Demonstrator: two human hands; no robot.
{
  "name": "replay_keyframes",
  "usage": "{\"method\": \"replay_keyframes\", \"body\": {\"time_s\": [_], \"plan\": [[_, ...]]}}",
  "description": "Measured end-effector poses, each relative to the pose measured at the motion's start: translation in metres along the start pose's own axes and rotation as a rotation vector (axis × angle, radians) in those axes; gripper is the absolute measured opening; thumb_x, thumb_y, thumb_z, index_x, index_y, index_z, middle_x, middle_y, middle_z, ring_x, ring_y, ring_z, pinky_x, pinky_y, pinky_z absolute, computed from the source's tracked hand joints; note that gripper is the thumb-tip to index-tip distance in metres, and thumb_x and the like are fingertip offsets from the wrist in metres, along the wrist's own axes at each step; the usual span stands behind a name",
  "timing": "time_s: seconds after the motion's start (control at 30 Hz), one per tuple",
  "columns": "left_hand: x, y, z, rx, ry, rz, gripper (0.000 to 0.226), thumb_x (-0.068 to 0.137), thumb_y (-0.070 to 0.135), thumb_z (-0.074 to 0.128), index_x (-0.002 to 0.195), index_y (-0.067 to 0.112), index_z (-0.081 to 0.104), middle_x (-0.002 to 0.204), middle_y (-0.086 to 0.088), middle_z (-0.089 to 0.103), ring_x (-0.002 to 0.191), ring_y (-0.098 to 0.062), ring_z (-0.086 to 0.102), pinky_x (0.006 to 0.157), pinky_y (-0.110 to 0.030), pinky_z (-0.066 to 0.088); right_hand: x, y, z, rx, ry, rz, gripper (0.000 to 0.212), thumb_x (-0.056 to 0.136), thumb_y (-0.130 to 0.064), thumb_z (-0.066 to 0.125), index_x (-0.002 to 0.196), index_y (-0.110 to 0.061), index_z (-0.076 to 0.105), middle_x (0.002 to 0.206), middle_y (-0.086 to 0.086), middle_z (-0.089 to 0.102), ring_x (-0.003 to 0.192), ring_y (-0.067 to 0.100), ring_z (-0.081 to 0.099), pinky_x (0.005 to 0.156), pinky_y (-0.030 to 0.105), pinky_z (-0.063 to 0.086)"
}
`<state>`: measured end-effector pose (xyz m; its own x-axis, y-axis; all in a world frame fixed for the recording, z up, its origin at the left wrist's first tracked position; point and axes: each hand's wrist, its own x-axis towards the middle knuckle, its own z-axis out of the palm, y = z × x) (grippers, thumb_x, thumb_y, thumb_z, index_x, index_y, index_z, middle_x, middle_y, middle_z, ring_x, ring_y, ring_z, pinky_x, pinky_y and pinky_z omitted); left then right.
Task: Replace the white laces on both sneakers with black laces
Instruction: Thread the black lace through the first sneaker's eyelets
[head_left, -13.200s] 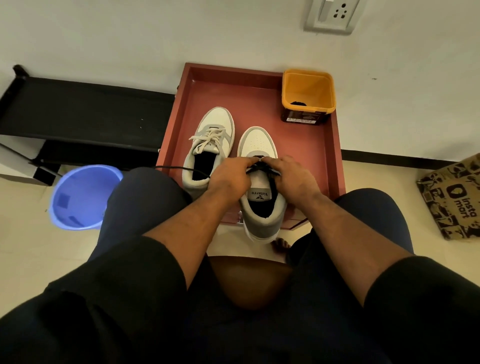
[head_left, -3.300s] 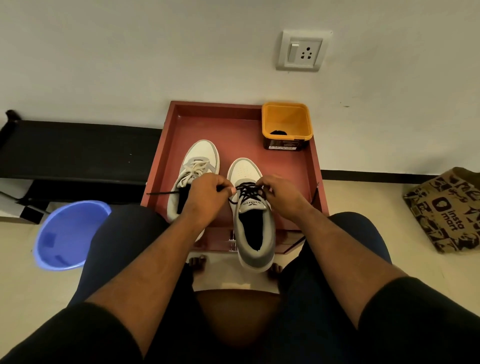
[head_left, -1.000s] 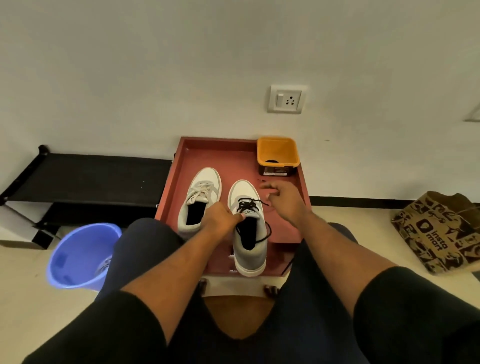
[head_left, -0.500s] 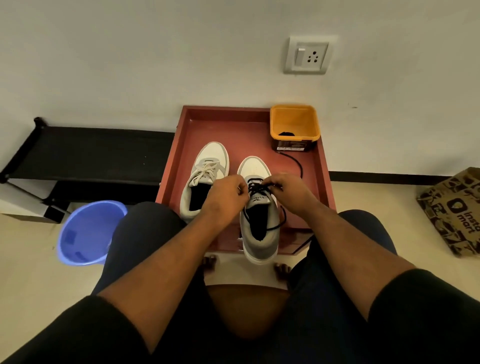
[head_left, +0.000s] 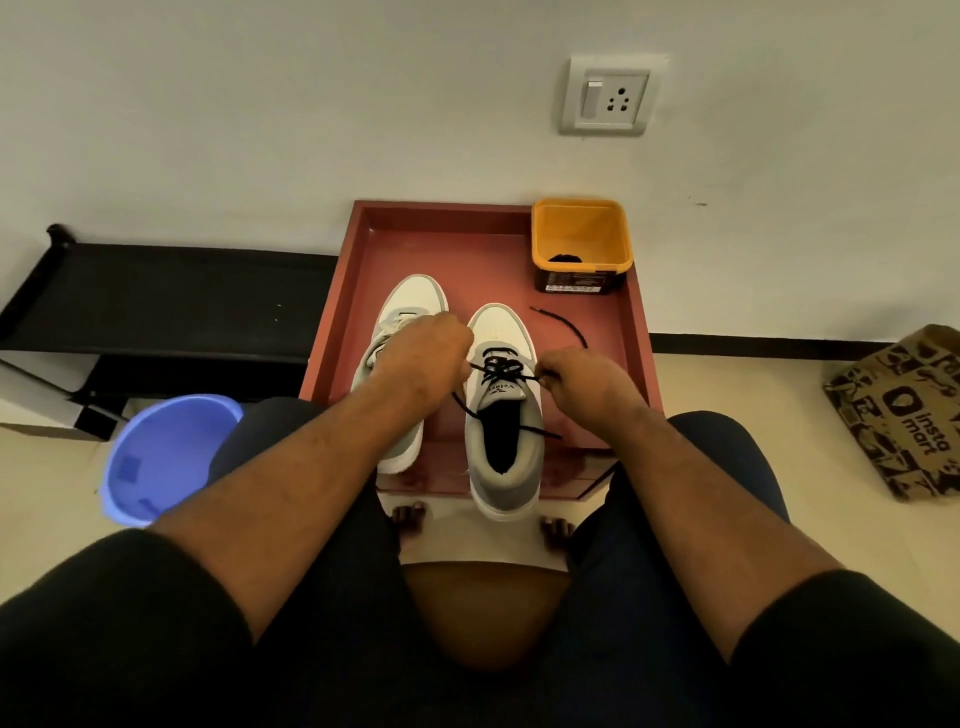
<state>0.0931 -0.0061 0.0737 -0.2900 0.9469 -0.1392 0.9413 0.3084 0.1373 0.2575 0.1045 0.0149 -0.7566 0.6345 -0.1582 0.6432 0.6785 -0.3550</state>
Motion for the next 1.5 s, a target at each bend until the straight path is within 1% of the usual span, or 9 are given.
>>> {"method": "replay_keyframes", "body": {"time_s": [0.13, 0.27, 0.47, 0.57, 0.67, 0.8, 1.03, 1.3, 1.5], "plan": [[-0.005, -0.023, 0.016, -0.101, 0.028, -0.012, 0.013, 0.086, 0.016, 0.052, 0.081, 0.009, 0.062, 0.087, -0.008, 0.060, 0.082, -0.026, 0.058, 0.071, -0.037, 0.049, -0.003, 0.001, -0.002, 0.077, -0.047, 0.032, 0.017, 0.095, -0.018, 0.051, 0.093, -0.015, 0.067, 0.089, 0.000, 0.066, 0.078, 0.018, 0.057, 0.066, 0.029, 0.044], [-0.008, -0.017, 0.024, -0.412, 0.044, -0.184, 0.025, 0.093, 0.018, 0.044, 0.069, 0.013, 0.046, 0.069, 0.001, 0.052, 0.063, -0.015, 0.046, 0.063, -0.031, 0.032, -0.008, 0.002, -0.008, 0.271, -0.030, 0.087, 0.017, 0.093, -0.021, 0.058, 0.079, -0.012, 0.063, 0.072, -0.004, 0.057, 0.071, 0.015, 0.054, 0.058, 0.024, 0.036], [-0.005, -0.017, 0.025, -1.433, -0.121, -0.355, 0.016, 0.098, 0.021, 0.052, 0.088, 0.013, 0.061, 0.085, -0.002, 0.064, 0.078, -0.013, 0.055, 0.075, -0.030, 0.045, -0.024, -0.017, -0.016, 0.865, 0.054, 0.200, 0.022, 0.089, -0.024, 0.068, 0.079, -0.005, 0.066, 0.068, -0.006, 0.061, 0.057, -0.003, 0.052, 0.058, 0.014, 0.042], [-0.007, -0.010, 0.035, -1.700, -0.115, -0.329, 0.013, 0.100, 0.023, 0.052, 0.093, 0.014, 0.058, 0.101, -0.005, 0.071, 0.089, -0.013, 0.063, 0.088, -0.032, 0.046, -0.020, -0.031, -0.012, 1.183, 0.059, 0.175, 0.010, 0.093, -0.012, 0.061, 0.087, -0.010, 0.067, 0.097, 0.004, 0.073, 0.091, 0.005, 0.067, 0.080, 0.017, 0.051], [-0.010, -0.005, 0.039, -1.904, -0.098, -0.349, 0.010, 0.099, 0.016, 0.052, 0.090, 0.015, 0.056, 0.098, -0.005, 0.073, 0.083, -0.014, 0.068, 0.089, -0.031, 0.048, -0.011, -0.041, -0.006, 1.501, 0.115, 0.185, 0.011, 0.097, -0.005, 0.051, 0.097, -0.004, 0.062, 0.100, 0.012, 0.072, 0.099, 0.021, 0.067, 0.085, 0.028, 0.053], [-0.009, 0.000, 0.040, -1.982, -0.022, -0.379, 0.016, 0.095, 0.006, 0.049, 0.085, 0.014, 0.059, 0.088, -0.008, 0.072, 0.078, -0.016, 0.068, 0.079, -0.026, 0.050, 0.001, -0.047, 0.001, 1.666, 0.197, 0.294, 0.015, 0.097, -0.001, 0.049, 0.105, -0.004, 0.061, 0.100, 0.013, 0.069, 0.098, 0.030, 0.065, 0.093, 0.040, 0.054], [0.005, 0.009, 0.048, -2.059, 0.138, -0.472, 0.016, 0.093, 0.006, 0.044, 0.084, 0.011, 0.057, 0.075, -0.008, 0.064, 0.075, -0.023, 0.062, 0.076, -0.030, 0.052, 0.007, -0.048, 0.009, 1.483, 0.239, 0.269, 0.021, 0.094, 0.001, 0.054, 0.109, -0.009, 0.065, 0.090, 0.003, 0.069, 0.065, 0.010, 0.060, 0.076, 0.026, 0.056], [0.015, 0.016, 0.053, -1.922, 0.251, -0.413, 0.023, 0.087, -0.016, 0.049, 0.096, 0.003, 0.060, 0.078, -0.010, 0.062, 0.078, -0.026, 0.062, 0.074, -0.029, 0.055, 0.008, -0.036, 0.011, 1.258, 0.165, 0.176, 0.036, 0.096, 0.005, 0.049, 0.129, -0.004, 0.056, 0.090, -0.003, 0.070, 0.075, 0.006, 0.062, 0.082, 0.021, 0.055], [0.019, 0.014, 0.058, -1.625, 0.261, -0.348, 0.027, 0.093, -0.010, 0.051, 0.114, 0.003, 0.061, 0.091, -0.009, 0.067, 0.072, -0.008, 0.063, 0.068, -0.018, 0.053, 0.013, -0.036, 0.008, 1.167, 0.237, 0.126, 0.027, 0.087, 0.004, 0.063, 0.104, -0.015, 0.056, 0.078, 0.001, 0.074, 0.077, 0.018, 0.071, 0.079, 0.029, 0.057]]}}
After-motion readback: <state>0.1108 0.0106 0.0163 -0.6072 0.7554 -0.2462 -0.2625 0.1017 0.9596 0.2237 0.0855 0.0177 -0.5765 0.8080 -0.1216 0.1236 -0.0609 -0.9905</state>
